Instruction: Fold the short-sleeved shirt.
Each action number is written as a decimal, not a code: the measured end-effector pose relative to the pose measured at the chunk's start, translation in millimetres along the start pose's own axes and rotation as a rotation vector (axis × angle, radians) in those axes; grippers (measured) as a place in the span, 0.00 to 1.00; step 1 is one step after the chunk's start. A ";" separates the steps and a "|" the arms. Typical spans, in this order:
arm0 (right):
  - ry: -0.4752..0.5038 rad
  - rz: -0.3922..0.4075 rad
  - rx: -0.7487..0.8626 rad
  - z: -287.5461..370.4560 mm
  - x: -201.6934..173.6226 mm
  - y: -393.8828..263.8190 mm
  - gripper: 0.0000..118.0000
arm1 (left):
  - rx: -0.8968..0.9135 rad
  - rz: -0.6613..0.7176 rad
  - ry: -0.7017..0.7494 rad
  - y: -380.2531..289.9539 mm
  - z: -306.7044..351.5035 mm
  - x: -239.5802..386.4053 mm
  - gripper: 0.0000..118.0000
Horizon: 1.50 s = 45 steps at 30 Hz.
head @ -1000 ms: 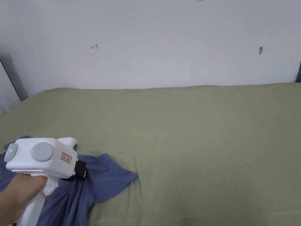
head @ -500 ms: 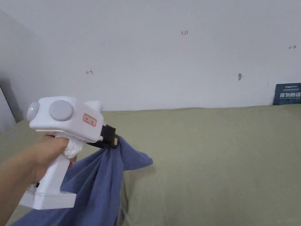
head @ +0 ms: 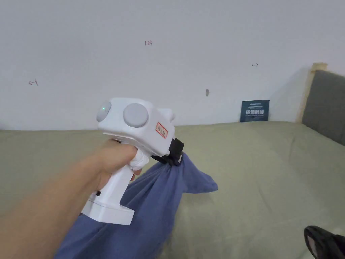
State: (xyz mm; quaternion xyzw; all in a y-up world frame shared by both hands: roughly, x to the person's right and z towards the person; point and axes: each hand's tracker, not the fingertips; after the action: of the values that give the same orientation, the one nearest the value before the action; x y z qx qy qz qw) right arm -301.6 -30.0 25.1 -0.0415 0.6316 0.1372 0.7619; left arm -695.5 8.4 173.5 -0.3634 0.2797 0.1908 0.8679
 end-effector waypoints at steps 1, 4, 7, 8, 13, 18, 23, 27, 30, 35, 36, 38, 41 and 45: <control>-0.024 -0.003 -0.007 6.2 7.4 -1.2 0.00 | -0.012 -0.010 -0.029 -1.4 -10.3 11.6 0.04; -0.113 -0.036 -0.028 28.1 31.1 -9.9 0.00 | -0.051 -0.041 -0.109 -9.6 -46.6 53.8 0.04; -0.164 -0.073 -0.039 43.8 47.3 -19.2 0.00 | -0.084 -0.055 -0.167 -21.0 -81.7 84.8 0.05; -0.176 -0.078 -0.051 46.9 50.6 -21.5 0.00 | -0.109 -0.053 -0.194 -26.4 -93.3 94.3 0.05; -0.192 -0.091 -0.062 52.6 55.2 -28.7 0.00 | -0.165 -0.064 -0.231 -53.7 -134.1 122.4 0.05; -0.182 -0.091 -0.060 43.6 53.1 -27.7 0.00 | -0.163 -0.015 -0.263 -69.4 -138.7 115.7 0.35; -0.145 -0.109 -0.065 28.3 46.4 -25.3 0.00 | 0.006 0.095 -0.235 -65.8 -93.8 76.4 0.93; -0.109 -0.102 -0.072 12.9 36.1 -23.6 0.00 | 0.110 0.080 -0.086 -69.1 -44.7 37.7 0.93; -0.074 -0.107 -0.066 1.7 26.2 -19.3 0.00 | 0.152 0.102 0.034 -81.3 -8.2 2.5 0.93; -0.014 -0.080 -0.052 -17.7 8.9 -11.9 0.00 | 0.260 0.229 0.210 -121.5 55.3 -49.8 0.92; -0.008 -0.076 -0.050 -21.9 6.1 -10.7 0.00 | 0.281 0.253 0.243 -131.4 67.4 -56.2 0.91; 0.009 -0.071 -0.051 -30.7 1.6 -7.6 0.00 | 0.324 0.282 0.312 -152.9 91.0 -67.8 0.83; 0.026 -0.068 -0.045 -43.2 -4.4 -3.8 0.00 | 0.409 0.272 0.467 -189.0 122.8 -72.6 0.21; 0.044 -0.069 -0.035 -57.5 -10.1 -3.1 0.00 | 0.433 0.313 0.571 -236.1 148.7 -74.4 0.01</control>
State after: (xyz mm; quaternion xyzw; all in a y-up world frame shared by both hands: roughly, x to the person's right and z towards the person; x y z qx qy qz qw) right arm -357.2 -48.2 23.3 -0.0796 0.6440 0.1207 0.7512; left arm -575.1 -48.0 429.8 -0.1631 0.5957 0.1487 0.7723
